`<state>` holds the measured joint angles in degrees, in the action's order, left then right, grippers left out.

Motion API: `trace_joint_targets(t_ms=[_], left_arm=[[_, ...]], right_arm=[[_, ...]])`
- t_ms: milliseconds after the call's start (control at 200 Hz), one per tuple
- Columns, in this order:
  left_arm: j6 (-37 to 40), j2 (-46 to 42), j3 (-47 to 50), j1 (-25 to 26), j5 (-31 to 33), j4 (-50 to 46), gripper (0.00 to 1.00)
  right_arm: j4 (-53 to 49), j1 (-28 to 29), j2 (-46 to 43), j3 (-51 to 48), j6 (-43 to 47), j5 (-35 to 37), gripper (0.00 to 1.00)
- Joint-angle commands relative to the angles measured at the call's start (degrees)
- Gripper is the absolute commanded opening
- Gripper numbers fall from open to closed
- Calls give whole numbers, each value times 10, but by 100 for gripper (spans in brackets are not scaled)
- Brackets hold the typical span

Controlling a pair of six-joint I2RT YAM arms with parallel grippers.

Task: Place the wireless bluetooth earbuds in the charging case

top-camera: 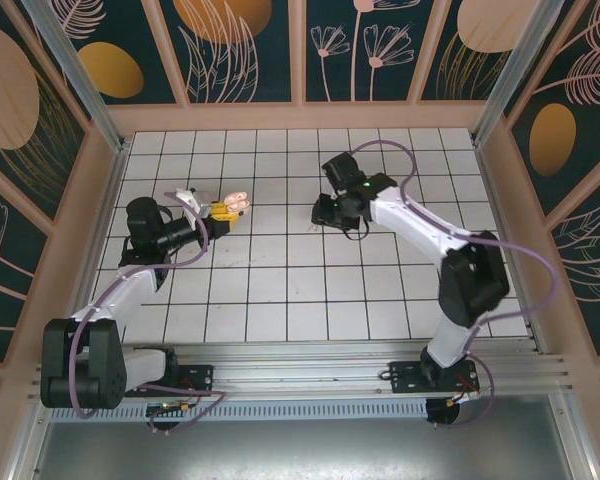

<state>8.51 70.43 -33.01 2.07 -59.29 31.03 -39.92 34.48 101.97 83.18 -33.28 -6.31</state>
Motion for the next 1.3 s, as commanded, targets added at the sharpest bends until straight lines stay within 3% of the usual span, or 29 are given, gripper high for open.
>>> trace_joint_targets(t_ms=[0, 380, 1296], left_arm=[[-3, 3, -8, 3, 2, 19, 2], [-2, 10, -7, 3, 3, 17, 2], [2, 20, -10, 4, 7, 8, 2]], right_arm=[[-50, -12, 64, 55, -19, -10, 39], [-43, -26, 193, 132, -26, -30, 38], [-2, -28, 267, 202, -7, -63, 35]])
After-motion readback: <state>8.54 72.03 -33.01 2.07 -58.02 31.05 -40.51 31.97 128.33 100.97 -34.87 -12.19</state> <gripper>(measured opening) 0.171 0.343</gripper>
